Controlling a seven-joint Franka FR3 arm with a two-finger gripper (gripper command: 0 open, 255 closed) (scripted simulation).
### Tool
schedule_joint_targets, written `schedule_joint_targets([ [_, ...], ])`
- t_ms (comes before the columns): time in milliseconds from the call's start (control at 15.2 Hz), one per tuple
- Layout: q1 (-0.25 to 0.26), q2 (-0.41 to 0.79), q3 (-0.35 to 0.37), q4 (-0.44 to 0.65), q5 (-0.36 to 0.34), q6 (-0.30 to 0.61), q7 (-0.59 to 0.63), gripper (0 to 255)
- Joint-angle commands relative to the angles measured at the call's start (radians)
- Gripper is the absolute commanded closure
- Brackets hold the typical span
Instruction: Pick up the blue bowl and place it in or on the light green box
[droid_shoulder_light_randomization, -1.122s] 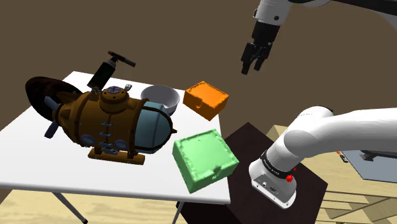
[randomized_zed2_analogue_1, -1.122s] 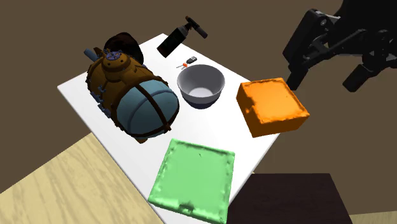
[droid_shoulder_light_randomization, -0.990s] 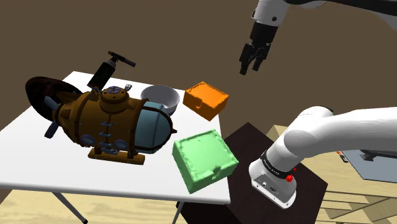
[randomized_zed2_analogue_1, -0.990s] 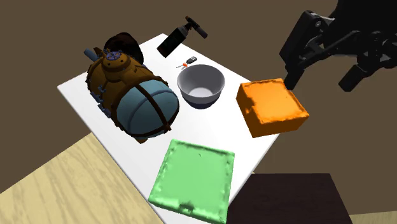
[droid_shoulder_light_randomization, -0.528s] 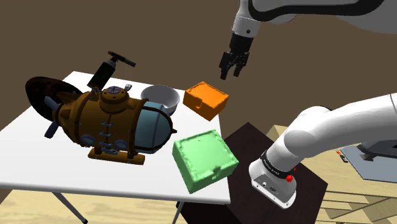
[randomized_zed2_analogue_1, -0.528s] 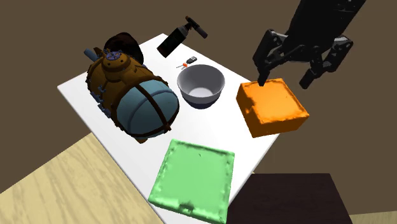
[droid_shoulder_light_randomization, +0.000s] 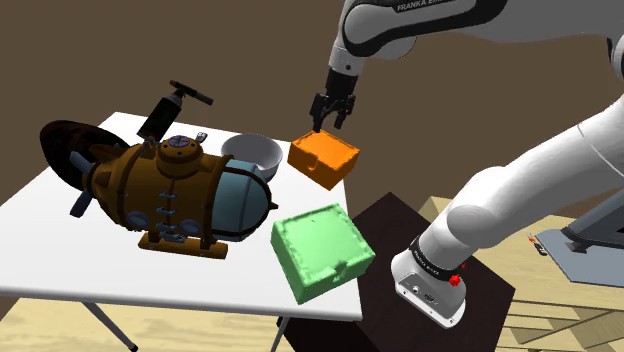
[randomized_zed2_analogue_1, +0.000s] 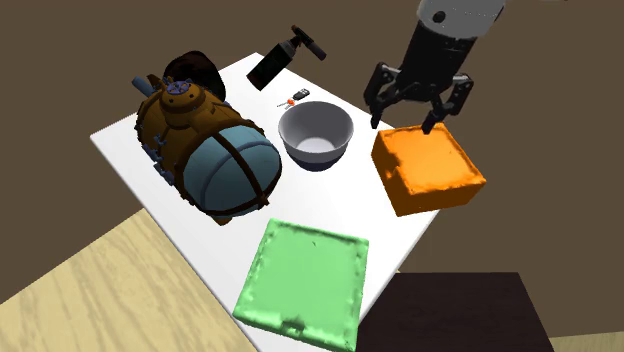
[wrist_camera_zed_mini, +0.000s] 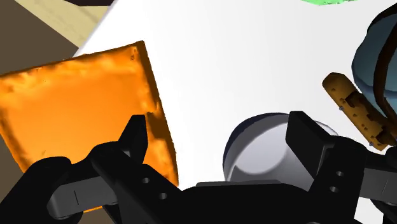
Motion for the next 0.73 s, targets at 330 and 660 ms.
schedule_joint_targets([
  [330,0.015,0.264,0.01,0.116,0.048,0.166,-0.015,0],
  [660,0.022,0.456,0.018,0.241,0.08,0.244,-0.026,0],
])
